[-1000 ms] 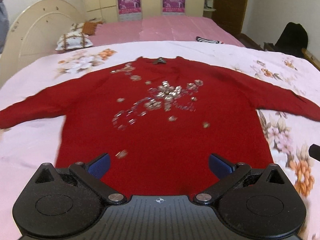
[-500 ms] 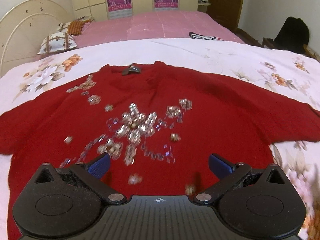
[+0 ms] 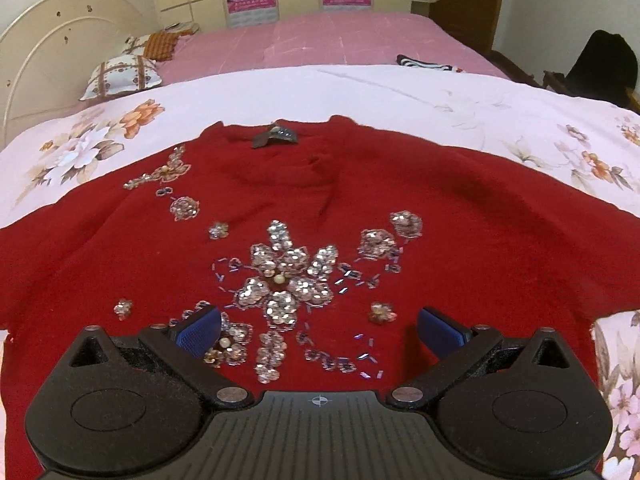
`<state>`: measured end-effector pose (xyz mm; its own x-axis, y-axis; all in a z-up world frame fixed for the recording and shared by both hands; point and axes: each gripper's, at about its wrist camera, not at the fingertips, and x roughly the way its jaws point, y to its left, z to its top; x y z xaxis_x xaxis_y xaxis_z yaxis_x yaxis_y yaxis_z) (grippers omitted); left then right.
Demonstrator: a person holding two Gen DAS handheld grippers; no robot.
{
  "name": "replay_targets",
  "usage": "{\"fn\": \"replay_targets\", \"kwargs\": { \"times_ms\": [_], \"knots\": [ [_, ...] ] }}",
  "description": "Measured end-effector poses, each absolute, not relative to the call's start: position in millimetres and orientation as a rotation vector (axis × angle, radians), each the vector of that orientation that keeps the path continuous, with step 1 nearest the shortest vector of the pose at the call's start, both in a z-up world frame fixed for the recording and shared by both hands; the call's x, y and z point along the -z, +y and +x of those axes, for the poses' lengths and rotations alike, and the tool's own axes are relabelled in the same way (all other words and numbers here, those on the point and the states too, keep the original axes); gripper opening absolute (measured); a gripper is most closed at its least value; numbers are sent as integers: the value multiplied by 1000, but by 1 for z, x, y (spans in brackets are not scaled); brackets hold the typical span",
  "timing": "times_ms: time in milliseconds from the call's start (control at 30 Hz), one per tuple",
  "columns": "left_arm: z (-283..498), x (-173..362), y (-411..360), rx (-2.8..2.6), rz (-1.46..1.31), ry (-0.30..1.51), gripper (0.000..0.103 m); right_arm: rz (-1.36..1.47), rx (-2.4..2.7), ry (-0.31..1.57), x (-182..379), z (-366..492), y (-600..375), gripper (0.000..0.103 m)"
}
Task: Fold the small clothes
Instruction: 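Close the right tool on the sweater sleeve cuff and lift it, then fold the held sleeve across the sweater body and open the right tool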
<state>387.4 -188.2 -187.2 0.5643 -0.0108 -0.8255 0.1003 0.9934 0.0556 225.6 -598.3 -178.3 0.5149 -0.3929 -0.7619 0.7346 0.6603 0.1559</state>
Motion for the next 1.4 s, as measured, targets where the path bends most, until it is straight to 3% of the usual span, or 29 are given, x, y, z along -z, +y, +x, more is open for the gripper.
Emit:
{"fn": "replay_targets", "kwargs": {
  "times_ms": [67, 133, 200, 433, 600, 800, 867, 900, 933, 1067, 1167, 1367, 1400],
  "knots": [
    [389, 188, -185, 67, 96, 974, 103, 488, 738, 736, 180, 229, -606, 50],
    [390, 188, -181, 71, 82, 977, 103, 470, 753, 711, 181, 232, -610, 24],
    [390, 186, -175, 78, 62, 972, 103, 459, 743, 697, 181, 234, -612, 8],
    [391, 170, -147, 89, -5, 937, 103, 262, 563, 592, 139, 250, -550, 7],
    [392, 155, -104, 94, -104, 927, 103, 177, 242, 550, 104, 285, -441, 7],
    [392, 159, -49, 121, -242, 931, 103, 175, -101, 638, 123, 324, -298, 8],
    [393, 167, -37, 138, -276, 950, 103, 179, -161, 694, 141, 334, -263, 21],
    [394, 170, -34, 152, -296, 966, 103, 153, -168, 746, 153, 341, -248, 33],
    [395, 174, -32, 172, -315, 980, 103, 133, -169, 789, 161, 346, -238, 36],
    [402, 189, -41, 263, -347, 1017, 103, 106, -159, 783, 158, 332, -239, 37],
    [410, 198, -60, 316, -374, 1035, 103, 68, -43, 738, 144, 315, -268, 50],
    [420, 212, -88, 314, -379, 993, 102, 84, 124, 759, 156, 286, -316, 50],
    [419, 212, -92, 315, -373, 981, 94, 92, 139, 763, 161, 280, -321, 50]
  ]
}}
